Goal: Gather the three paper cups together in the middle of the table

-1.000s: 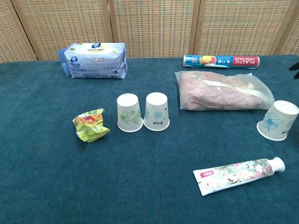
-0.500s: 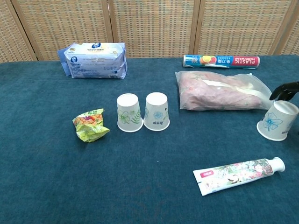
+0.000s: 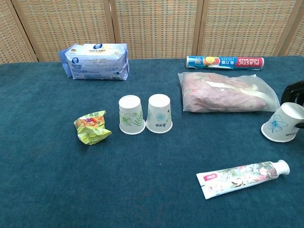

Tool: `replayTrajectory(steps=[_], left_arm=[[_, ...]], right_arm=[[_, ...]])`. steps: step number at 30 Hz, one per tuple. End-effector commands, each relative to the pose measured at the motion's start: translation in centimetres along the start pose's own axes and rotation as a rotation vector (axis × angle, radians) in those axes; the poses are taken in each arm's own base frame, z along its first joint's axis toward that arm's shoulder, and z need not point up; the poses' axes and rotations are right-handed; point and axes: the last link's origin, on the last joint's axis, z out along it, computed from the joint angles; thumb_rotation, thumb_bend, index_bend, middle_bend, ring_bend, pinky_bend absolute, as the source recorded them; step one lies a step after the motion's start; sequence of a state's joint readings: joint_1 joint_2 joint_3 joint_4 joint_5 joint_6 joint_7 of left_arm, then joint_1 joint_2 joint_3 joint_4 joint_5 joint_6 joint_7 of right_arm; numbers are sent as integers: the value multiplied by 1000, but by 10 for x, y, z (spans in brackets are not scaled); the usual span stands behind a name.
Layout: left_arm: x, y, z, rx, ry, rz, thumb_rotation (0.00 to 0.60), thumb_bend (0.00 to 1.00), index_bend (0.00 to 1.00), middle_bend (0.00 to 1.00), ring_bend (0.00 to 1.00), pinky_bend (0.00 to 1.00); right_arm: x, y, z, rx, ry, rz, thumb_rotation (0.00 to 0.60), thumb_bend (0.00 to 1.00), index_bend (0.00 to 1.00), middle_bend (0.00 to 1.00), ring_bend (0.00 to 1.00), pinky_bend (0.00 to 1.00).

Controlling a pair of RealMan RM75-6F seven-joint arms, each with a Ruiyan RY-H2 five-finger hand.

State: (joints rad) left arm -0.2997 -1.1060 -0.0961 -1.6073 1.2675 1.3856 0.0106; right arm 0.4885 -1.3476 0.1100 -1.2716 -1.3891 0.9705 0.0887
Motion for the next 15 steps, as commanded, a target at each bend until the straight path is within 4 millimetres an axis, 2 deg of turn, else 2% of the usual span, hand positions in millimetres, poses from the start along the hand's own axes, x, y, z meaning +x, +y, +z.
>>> replayTrajectory(steps=[1, 2, 4, 7, 10, 15], left_arm=[[0, 0, -1, -1, -3, -2, 600, 258, 0, 0, 0, 0], [-1, 0, -1, -1, -8, -3, 600, 258, 0, 0, 0, 0], [-2, 1, 0, -1, -18, -1, 600, 258, 0, 0, 0, 0], [-2, 2, 0, -3, -19, -2, 600, 258, 0, 0, 0, 0], [-2, 3, 0, -6, -20, 0, 600, 258, 0, 0, 0, 0], [-3, 2, 1, 0, -23, 7, 600, 258, 0, 0, 0, 0]], right_arm=[[6, -5, 0, 16, 15, 6, 600, 399, 440, 534, 430, 555], [12, -10, 1, 33, 27, 9, 600, 402, 440, 534, 430, 555], [41, -33, 9, 105, 81, 20, 600, 411, 440, 534, 430, 555], [67, -59, 15, 161, 108, 34, 600, 413, 440, 535, 430, 555], [94, -95, 27, 233, 132, 39, 600, 417, 440, 535, 430, 555], [115, -141, 48, 273, 101, 27, 600, 430, 440, 532, 434, 555]])
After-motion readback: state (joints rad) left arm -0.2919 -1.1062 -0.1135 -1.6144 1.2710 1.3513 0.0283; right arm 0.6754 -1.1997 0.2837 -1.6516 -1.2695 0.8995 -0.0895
